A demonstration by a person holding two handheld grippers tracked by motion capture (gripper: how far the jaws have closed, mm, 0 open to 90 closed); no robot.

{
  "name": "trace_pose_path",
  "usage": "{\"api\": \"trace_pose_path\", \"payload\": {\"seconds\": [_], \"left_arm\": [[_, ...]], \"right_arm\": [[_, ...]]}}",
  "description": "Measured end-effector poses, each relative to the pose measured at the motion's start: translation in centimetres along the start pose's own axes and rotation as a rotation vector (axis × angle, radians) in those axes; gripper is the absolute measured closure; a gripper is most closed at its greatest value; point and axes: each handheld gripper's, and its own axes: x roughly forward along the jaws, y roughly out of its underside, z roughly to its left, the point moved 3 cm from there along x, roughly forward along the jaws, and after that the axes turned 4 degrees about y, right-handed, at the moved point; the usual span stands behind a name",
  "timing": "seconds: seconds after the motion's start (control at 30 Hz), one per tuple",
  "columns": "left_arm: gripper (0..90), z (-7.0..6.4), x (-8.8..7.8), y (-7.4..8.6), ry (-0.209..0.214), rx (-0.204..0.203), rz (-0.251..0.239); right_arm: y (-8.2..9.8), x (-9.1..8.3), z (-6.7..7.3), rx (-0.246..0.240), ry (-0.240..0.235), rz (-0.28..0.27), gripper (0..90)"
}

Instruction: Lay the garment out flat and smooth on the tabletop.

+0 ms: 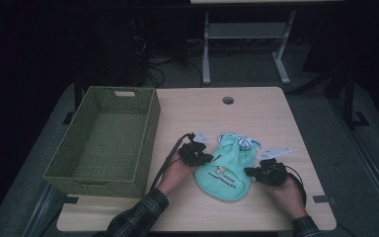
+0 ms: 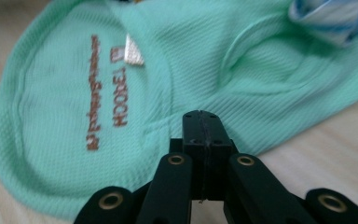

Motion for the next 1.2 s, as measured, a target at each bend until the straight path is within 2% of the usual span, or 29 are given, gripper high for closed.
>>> {"api": "trace_pose_path", "payload": {"seconds": [0.13, 0.17, 0.23, 0.27, 0.43, 0.53, 0.63, 0.73, 0.8, 0.83, 0.9, 1.0, 1.2], "left_arm": [[89.4, 0.0, 0.5, 0.5, 0.013, -0.006, 0.030], [89.4, -0.1, 0.6, 0.7, 0.017, -0.017, 0.024], [89.5, -0.3, 0.4, 0.9, 0.023, -0.012, 0.036], [89.5, -0.6, 0.4, 1.1, 0.024, -0.026, 0.023], [89.5, -2.2, -0.4, 2.1, 0.056, -0.003, 0.055], [89.5, -3.5, -0.5, 2.5, 0.072, -0.004, 0.054], [89.5, -4.9, -0.3, 2.7, 0.103, 0.007, 0.051], [89.3, -5.5, 0.0, 2.4, 0.117, 0.023, 0.061], [86.3, -5.4, -0.2, 2.3, 0.112, 0.016, 0.050], [85.0, -5.1, -0.5, 2.2, 0.105, 0.020, 0.046], [83.7, -4.4, -1.2, 2.0, 0.085, 0.003, 0.022], [81.0, -2.9, -2.4, 1.6, 0.038, -0.021, -0.007], [73.4, 0.3, -4.1, 0.9, -0.064, -0.080, -0.054]], "right_arm": [[0.2, 0.1, 0.1, -0.005, -0.001, 0.006, 89.7], [0.2, 0.1, 0.1, 0.001, -0.004, 0.003, 89.7], [0.2, 0.1, -0.1, 0.002, 0.006, 0.002, 89.7], [0.1, 0.2, -0.2, 0.004, 0.012, -0.002, 89.7], [-0.4, 0.6, -1.0, 0.000, 0.037, -0.002, 89.7], [-1.0, 1.1, -1.5, -0.011, 0.044, -0.013, 89.7], [-1.5, 1.6, -1.9, -0.015, 0.042, -0.021, 89.7], [-1.8, 1.9, -2.1, -0.013, 0.046, -0.025, 89.6], [-1.8, 1.8, -2.4, -0.021, 0.051, -0.032, 88.4], [-1.8, 1.6, -2.4, -0.009, 0.050, -0.041, 87.1], [-1.6, 1.0, -2.5, -0.007, 0.049, -0.055, 85.2], [-1.2, -0.4, -2.6, 0.003, 0.040, -0.080, 81.5], [0.2, -2.0, -1.8, 0.010, 0.022, -0.084, 73.9]]}}
